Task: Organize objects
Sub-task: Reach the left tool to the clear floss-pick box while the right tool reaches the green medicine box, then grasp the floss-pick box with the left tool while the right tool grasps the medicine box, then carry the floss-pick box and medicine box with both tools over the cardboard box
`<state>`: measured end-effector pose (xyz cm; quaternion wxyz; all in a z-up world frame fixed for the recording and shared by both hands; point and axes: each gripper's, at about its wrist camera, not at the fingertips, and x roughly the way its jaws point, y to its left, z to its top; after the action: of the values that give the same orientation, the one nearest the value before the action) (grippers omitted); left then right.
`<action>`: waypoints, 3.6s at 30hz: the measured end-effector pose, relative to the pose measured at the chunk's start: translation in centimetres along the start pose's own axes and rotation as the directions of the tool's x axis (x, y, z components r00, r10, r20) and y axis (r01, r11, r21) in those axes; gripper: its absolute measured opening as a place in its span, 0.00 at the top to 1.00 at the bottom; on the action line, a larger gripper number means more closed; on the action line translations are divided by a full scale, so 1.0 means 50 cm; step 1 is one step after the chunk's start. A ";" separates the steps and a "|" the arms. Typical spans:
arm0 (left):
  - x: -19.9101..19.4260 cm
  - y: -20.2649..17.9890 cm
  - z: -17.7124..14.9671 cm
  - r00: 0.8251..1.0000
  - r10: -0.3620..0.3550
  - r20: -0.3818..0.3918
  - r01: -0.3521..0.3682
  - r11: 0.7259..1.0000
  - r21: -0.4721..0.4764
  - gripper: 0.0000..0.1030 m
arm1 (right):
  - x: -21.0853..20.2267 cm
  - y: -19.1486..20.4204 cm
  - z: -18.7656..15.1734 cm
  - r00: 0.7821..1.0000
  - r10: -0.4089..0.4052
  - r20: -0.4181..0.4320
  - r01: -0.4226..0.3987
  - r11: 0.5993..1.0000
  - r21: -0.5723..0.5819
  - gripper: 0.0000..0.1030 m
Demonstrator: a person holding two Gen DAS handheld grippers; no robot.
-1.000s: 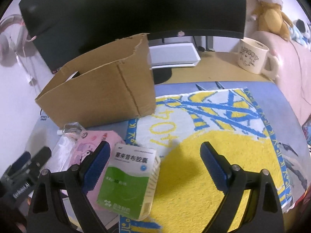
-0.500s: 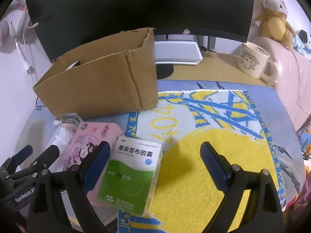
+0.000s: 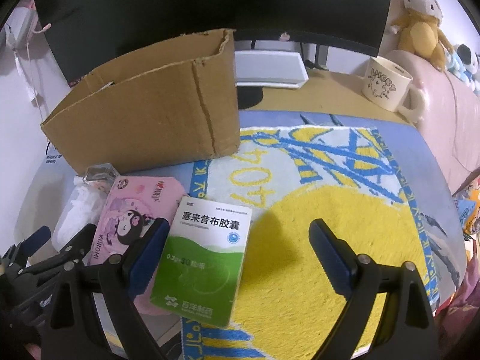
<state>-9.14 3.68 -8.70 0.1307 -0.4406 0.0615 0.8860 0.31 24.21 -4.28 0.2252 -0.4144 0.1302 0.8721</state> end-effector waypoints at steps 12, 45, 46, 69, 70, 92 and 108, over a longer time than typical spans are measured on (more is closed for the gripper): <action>0.016 0.006 -0.001 0.999 -0.032 0.006 0.032 0.999 -0.040 0.05 | 0.020 0.015 -0.005 0.996 0.055 -0.066 -0.055 0.998 -0.007 0.26; -0.106 0.043 0.024 0.976 -0.004 0.219 0.028 0.994 -0.106 0.45 | -0.054 0.009 0.071 0.979 0.192 0.068 -0.190 0.981 -0.041 0.52; -0.110 0.042 0.027 0.974 -0.004 0.226 0.029 0.994 -0.108 0.45 | -0.059 0.006 0.074 0.978 0.193 0.074 -0.191 0.981 -0.038 0.52; -0.186 0.020 0.085 0.944 0.028 0.327 0.000 0.996 -0.086 0.45 | -0.155 -0.010 0.157 0.956 0.225 0.190 -0.220 0.974 -0.046 0.52; -0.187 0.017 0.090 0.943 0.028 0.331 -0.002 0.997 -0.079 0.45 | -0.159 -0.011 0.160 0.950 0.244 0.193 -0.240 0.970 -0.048 0.52; -0.221 -0.003 0.241 0.911 0.028 0.411 0.005 0.997 -0.079 0.45 | -0.150 0.001 0.239 0.922 0.236 0.308 -0.227 0.972 -0.063 0.52; -0.216 0.004 0.293 0.856 0.007 0.518 0.050 0.994 -0.096 0.45 | -0.113 0.025 0.273 0.911 0.219 0.350 -0.215 0.975 -0.052 0.52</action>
<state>-14.16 4.84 8.75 0.1287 -0.1935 -0.0281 0.9722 -6.24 27.19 8.72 0.1440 -0.2352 0.1272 0.9528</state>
